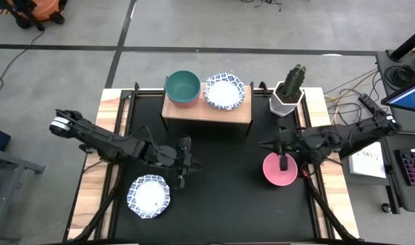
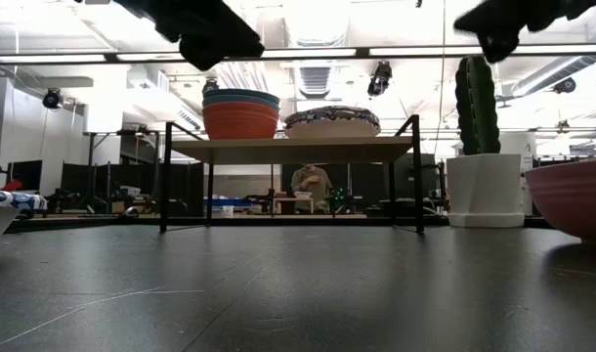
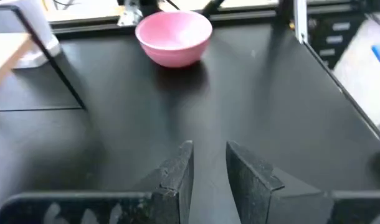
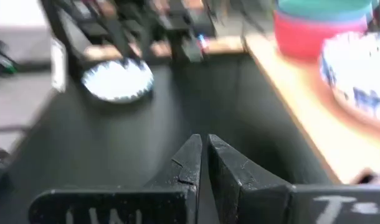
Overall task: Place and stack bowls onto a shelf
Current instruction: Stack the pink bowl on top of the green bowl on the shelf
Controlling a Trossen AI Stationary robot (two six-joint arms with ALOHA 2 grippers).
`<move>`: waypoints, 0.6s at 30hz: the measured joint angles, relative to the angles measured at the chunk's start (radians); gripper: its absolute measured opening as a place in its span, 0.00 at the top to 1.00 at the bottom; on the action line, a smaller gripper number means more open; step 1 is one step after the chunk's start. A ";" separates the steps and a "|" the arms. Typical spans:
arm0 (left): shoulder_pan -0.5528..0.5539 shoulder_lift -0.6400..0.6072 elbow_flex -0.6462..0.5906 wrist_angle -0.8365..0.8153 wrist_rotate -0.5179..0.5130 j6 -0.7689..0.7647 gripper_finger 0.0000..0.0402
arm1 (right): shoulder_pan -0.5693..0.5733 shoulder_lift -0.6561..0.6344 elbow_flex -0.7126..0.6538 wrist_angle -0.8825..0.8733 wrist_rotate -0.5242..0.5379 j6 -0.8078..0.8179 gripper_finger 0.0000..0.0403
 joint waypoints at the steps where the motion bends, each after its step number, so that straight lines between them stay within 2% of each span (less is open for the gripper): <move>1: -0.006 0.004 0.000 -0.005 0.000 0.007 0.81 | 0.000 0.030 0.025 -0.050 0.014 0.029 0.96; 11: 0.003 -0.060 0.000 -0.076 -0.011 0.102 0.81 | 0.000 0.346 0.297 -0.598 -0.003 0.086 0.96; 15: 0.003 -0.070 0.000 -0.077 -0.011 0.098 0.81 | 0.000 0.422 0.385 -0.687 -0.065 0.090 0.95; 18: 0.003 -0.068 -0.001 -0.080 -0.011 0.097 0.81 | 0.000 0.466 0.431 -0.753 -0.104 0.093 0.90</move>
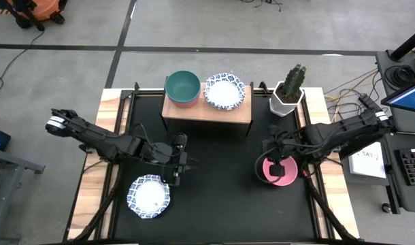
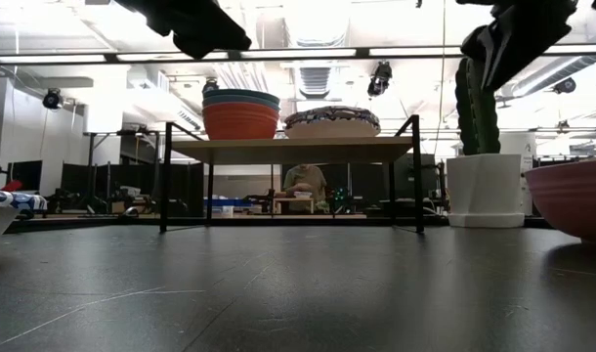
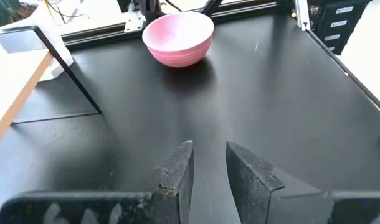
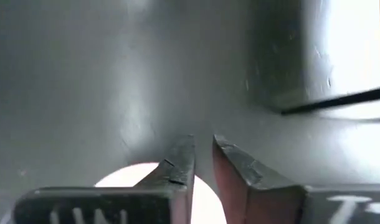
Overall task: Place and stack bowls onto a shelf
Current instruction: Stack the pink bowl on top of the green bowl on the shelf
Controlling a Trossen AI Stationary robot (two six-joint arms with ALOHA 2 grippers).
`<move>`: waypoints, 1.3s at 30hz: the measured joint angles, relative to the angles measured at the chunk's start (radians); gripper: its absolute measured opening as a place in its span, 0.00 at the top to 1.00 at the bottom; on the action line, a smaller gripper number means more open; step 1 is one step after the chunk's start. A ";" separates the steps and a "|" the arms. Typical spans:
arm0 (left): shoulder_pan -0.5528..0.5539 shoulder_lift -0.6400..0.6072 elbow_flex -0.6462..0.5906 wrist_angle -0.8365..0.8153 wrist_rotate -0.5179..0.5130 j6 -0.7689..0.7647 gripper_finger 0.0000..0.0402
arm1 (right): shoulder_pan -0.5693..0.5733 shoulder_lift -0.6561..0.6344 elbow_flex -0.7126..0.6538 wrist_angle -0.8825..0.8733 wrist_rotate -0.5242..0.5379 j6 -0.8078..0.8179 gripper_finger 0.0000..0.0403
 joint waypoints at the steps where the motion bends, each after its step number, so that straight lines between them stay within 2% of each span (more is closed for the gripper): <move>1: 0.000 0.000 0.000 0.000 0.000 0.000 0.81 | 0.000 0.014 0.010 -0.024 0.001 0.000 0.88; 11: 0.001 0.001 0.000 -0.015 0.000 -0.005 0.81 | 0.000 0.199 0.008 -0.199 0.000 -0.055 0.63; 18: 0.001 0.002 0.000 -0.016 0.000 -0.005 0.81 | -0.004 0.342 0.006 -0.215 -0.008 -0.147 0.58; 23: 0.000 0.002 0.000 -0.016 0.000 -0.005 0.81 | -0.024 0.427 0.006 -0.214 -0.010 -0.201 0.62; 28: 0.001 0.008 0.000 -0.004 0.000 -0.005 0.81 | -0.050 0.469 0.006 -0.207 -0.059 -0.247 0.71; 31: 0.001 0.021 0.000 0.010 0.000 -0.002 0.81 | -0.063 0.471 0.005 -0.206 -0.067 -0.263 0.79; 36: 0.001 0.041 -0.001 0.014 0.000 -0.001 0.81 | -0.093 0.448 0.005 -0.207 -0.143 -0.245 0.94; 39: 0.001 0.045 -0.001 0.014 0.000 0.003 0.81 | -0.107 0.420 0.005 -0.208 -0.176 -0.199 0.97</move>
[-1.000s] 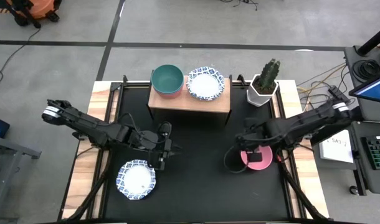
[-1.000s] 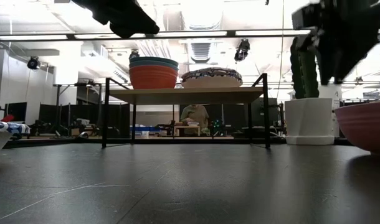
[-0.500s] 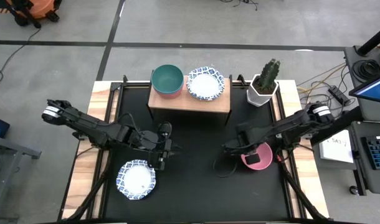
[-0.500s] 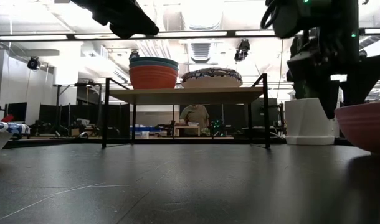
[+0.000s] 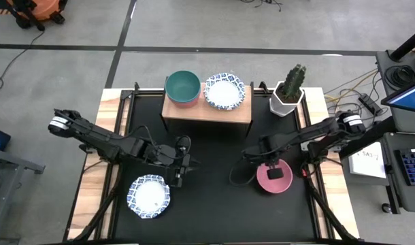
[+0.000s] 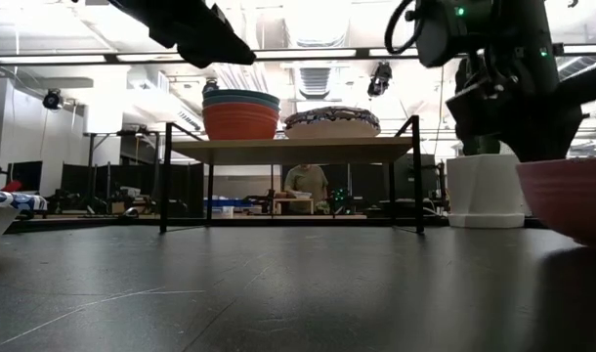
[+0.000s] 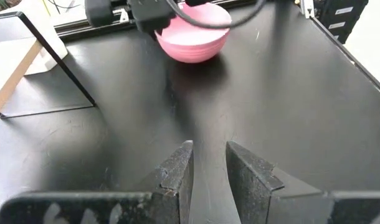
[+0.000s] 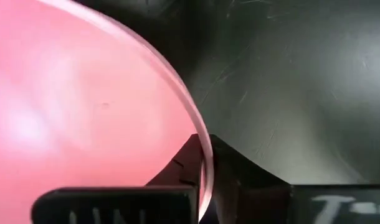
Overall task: Place and stack bowls onto a shelf
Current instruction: Stack the pink bowl on top of the green bowl on the shelf
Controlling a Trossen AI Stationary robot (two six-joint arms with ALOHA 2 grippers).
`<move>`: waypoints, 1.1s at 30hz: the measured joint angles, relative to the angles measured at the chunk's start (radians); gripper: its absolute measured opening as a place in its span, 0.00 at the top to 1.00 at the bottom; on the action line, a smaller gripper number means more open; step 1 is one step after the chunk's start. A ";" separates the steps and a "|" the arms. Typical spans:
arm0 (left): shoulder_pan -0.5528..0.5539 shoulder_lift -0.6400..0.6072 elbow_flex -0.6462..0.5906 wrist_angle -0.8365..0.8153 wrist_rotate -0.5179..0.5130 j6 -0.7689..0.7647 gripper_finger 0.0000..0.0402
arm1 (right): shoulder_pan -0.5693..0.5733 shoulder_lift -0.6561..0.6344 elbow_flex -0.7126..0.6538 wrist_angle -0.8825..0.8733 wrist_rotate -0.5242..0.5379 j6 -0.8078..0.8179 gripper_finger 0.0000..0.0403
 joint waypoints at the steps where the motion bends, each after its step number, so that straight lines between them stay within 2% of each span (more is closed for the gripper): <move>1: 0.000 0.000 0.000 0.000 0.000 0.003 0.81 | -0.004 -0.011 0.000 0.000 -0.006 0.020 0.97; 9: 0.000 -0.010 0.000 -0.002 0.000 0.012 0.81 | -0.023 -0.108 0.049 0.001 -0.171 0.242 0.98; 15: 0.000 -0.012 0.000 -0.007 -0.001 0.023 0.81 | -0.020 -0.124 0.220 0.047 -0.161 0.335 0.98; 20: 0.000 -0.013 0.002 -0.008 -0.001 0.023 0.81 | -0.033 -0.084 0.406 0.105 -0.160 0.378 0.98; 26: 0.000 -0.023 0.002 -0.021 -0.001 0.022 0.81 | -0.103 0.004 0.659 0.085 -0.048 0.462 0.98; 33: 0.000 -0.048 0.002 -0.043 -0.001 -0.008 0.81 | -0.261 0.153 0.992 -0.116 0.089 0.440 0.98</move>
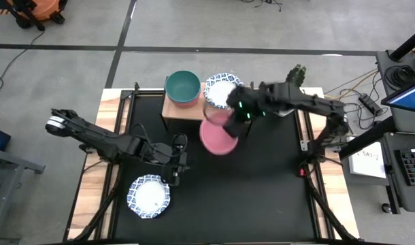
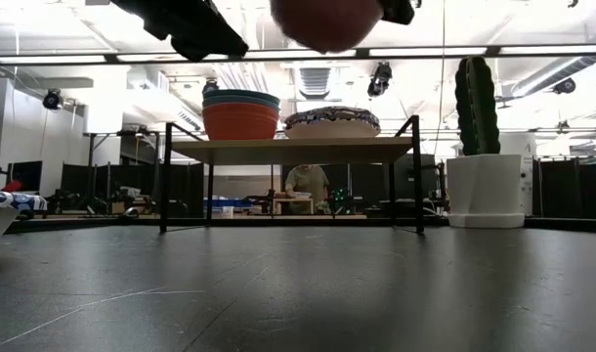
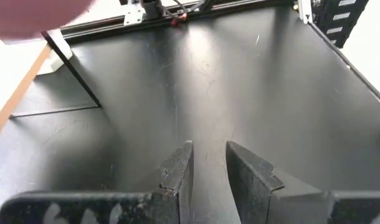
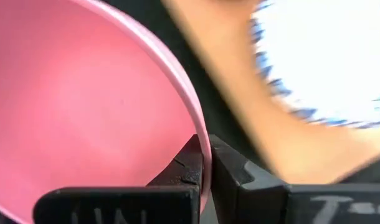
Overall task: Place and stack bowls onto a shelf
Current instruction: Stack the pink bowl on top of the green bowl on the shelf
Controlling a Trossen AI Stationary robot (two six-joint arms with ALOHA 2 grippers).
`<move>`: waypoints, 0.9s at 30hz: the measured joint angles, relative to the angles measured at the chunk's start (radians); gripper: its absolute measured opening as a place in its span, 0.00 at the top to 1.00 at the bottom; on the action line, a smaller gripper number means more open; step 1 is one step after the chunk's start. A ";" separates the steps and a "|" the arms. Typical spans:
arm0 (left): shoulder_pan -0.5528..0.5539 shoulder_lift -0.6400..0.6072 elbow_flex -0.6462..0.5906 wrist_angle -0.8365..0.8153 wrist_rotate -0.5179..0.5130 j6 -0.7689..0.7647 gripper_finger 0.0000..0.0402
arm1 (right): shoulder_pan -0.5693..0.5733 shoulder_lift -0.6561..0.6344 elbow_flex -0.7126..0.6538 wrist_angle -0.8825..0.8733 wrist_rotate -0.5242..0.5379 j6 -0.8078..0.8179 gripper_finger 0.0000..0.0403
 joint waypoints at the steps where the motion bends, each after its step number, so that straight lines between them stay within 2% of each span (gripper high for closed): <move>1: 0.000 -0.006 0.000 -0.002 0.000 -0.001 0.81 | -0.031 0.028 0.052 -0.036 0.011 -0.006 0.98; 5: 0.000 -0.035 0.000 -0.030 0.000 -0.027 0.81 | -0.165 0.130 0.231 -0.140 0.009 -0.047 0.98; 9: 0.000 -0.075 0.000 -0.088 0.000 -0.065 0.81 | -0.271 0.213 0.364 -0.141 -0.012 -0.095 0.98; 15: -0.004 -0.125 0.000 -0.143 -0.049 -0.087 0.81 | -0.388 0.241 0.334 0.053 -0.166 -0.110 0.98; 27: -0.010 -0.181 -0.007 -0.248 -0.272 -0.162 0.81 | -0.429 0.334 0.334 0.333 -0.230 -0.117 0.98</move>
